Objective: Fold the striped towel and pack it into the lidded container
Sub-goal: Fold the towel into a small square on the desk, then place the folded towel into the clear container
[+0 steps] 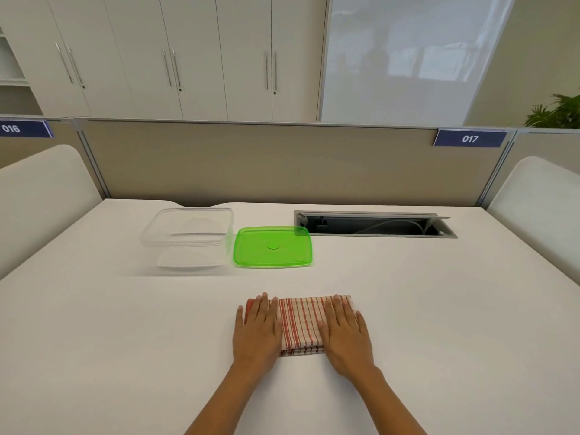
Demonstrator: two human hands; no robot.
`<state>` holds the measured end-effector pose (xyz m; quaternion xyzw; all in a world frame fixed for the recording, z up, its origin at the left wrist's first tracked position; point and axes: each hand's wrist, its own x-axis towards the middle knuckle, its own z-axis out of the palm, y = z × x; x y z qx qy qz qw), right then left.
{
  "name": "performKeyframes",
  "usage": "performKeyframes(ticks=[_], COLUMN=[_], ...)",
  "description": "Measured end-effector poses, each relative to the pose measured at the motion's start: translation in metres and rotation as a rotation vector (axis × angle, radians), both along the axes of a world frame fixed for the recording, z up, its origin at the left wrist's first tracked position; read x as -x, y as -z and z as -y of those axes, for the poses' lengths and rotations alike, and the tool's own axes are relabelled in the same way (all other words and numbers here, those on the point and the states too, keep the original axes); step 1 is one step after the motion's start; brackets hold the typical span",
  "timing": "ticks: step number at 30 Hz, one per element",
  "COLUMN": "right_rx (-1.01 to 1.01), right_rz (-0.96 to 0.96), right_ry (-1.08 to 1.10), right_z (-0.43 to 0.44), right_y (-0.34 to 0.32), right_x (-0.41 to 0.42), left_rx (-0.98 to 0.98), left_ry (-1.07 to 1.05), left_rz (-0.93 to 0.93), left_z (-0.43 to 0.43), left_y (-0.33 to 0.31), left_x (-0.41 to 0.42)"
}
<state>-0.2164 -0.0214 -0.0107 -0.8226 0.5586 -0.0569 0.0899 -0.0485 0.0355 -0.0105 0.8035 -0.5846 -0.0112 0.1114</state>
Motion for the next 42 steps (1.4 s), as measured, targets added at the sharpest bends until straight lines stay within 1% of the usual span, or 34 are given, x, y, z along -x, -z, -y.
performKeyframes(ticks=[2, 4, 7, 10, 12, 15, 18, 20, 21, 23, 24, 25, 27, 29, 32, 35, 38, 39, 42], right_rx=[-0.038, -0.069, -0.109, -0.091, -0.080, -0.138, -0.260, -0.371, -0.417, -0.515, -0.567, -0.611, -0.643, -0.624, -0.659, -0.775, -0.832, -0.831, -0.840], right_rz=[0.003, 0.005, 0.041, 0.127, 0.215, 0.347, 0.440, 0.561, 0.620, 0.738, 0.809, 0.883, 1.016, 1.097, 1.087, 1.036, 0.993, 1.016, 1.168], right_ry=[0.041, 0.086, 0.167, 0.227, 0.271, 0.323, 0.349, 0.391, 0.409, 0.423, 0.419, 0.407, 0.357, 0.287, 0.145, 0.076, 0.089, 0.120, 0.246], right_z=[0.001, 0.002, 0.003, 0.007, 0.010, 0.016, 0.021, 0.022, 0.023, 0.023, 0.022, 0.021, 0.017, 0.013, 0.009, 0.007, 0.010, 0.012, 0.018], right_y=[0.000, -0.001, -0.005, -0.011, -0.015, -0.023, -0.028, -0.029, -0.029, -0.029, -0.029, -0.030, -0.033, -0.034, -0.034, -0.034, -0.034, -0.035, -0.042], right_x=[0.002, 0.006, 0.010, 0.013, 0.015, 0.017, 0.018, 0.018, 0.018, 0.019, 0.020, 0.020, 0.018, 0.016, 0.017, 0.021, 0.021, 0.019, 0.009], left_rx=[-0.059, -0.065, -0.015, 0.064, 0.065, 0.064, 0.044, 0.031, 0.044, 0.100, 0.133, 0.171, 0.243, 0.284, 0.325, 0.368, 0.368, 0.356, 0.324], left_ry=[-0.016, -0.049, -0.136, -0.292, -0.361, -0.361, -0.376, -0.401, -0.410, -0.415, -0.408, -0.397, -0.390, -0.397, -0.408, -0.410, -0.402, -0.393, -0.359], left_rz=[-0.062, -0.105, -0.243, -0.363, -0.358, -0.317, -0.393, -0.508, -0.605, -0.826, -0.900, -0.931, -0.924, -0.894, -0.908, -0.972, -1.042, -1.044, -0.994], left_z=[0.000, -0.001, -0.003, -0.007, -0.009, -0.010, -0.004, 0.000, 0.001, 0.000, -0.002, -0.003, -0.004, -0.003, -0.001, 0.001, 0.003, 0.004, 0.007], left_y=[0.003, 0.001, -0.004, -0.009, -0.011, -0.015, -0.022, -0.025, -0.026, -0.029, -0.030, -0.030, -0.030, -0.031, -0.034, -0.038, -0.043, -0.045, -0.053], left_x=[-0.009, -0.014, -0.015, -0.015, -0.015, -0.015, -0.019, -0.024, -0.026, -0.027, -0.026, -0.025, -0.022, -0.020, -0.020, -0.025, -0.038, -0.044, -0.061])
